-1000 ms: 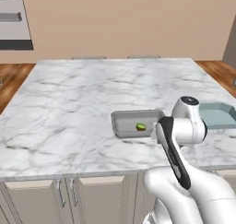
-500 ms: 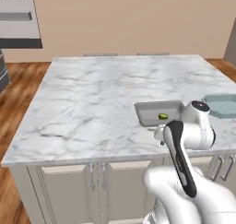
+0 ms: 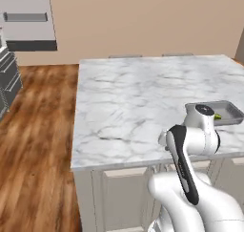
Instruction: Place the cold items (bell pepper and kiwi) from the fridge in one tupperware on the dining counter. Place the warm items (hot dog and kebab skewer) in the stove area in another tupperware.
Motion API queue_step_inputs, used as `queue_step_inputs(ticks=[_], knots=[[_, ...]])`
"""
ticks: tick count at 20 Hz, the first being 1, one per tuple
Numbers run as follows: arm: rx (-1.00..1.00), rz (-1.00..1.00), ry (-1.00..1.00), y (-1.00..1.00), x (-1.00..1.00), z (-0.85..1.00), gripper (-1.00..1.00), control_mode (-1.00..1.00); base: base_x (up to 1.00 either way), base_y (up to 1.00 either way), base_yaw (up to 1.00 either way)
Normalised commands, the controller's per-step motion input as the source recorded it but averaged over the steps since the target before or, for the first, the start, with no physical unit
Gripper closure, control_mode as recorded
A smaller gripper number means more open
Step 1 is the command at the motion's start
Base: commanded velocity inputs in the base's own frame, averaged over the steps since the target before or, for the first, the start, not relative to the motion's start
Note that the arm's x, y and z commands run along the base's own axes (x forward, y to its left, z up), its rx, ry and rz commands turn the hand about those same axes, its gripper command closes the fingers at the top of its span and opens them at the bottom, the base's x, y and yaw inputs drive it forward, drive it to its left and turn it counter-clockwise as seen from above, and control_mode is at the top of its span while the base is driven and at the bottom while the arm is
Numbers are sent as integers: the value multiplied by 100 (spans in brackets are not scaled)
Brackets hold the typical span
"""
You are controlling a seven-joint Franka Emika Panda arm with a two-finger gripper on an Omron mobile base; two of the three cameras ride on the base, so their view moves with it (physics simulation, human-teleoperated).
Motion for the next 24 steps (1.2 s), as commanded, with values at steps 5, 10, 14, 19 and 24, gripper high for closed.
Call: queue_step_inputs(ticks=[5,10,14,19,24], knots=[[0,0,0,0,0,0,-100,100,0,100,-2],[0,0,0,0,0,0,-100,100,-1,100,0],[0,0,0,0,0,0,-100,100,0,100,0],[0,0,0,0,0,0,-100,100,4,100,-1],[0,0,0,0,0,0,-100,100,91,76,-1]])
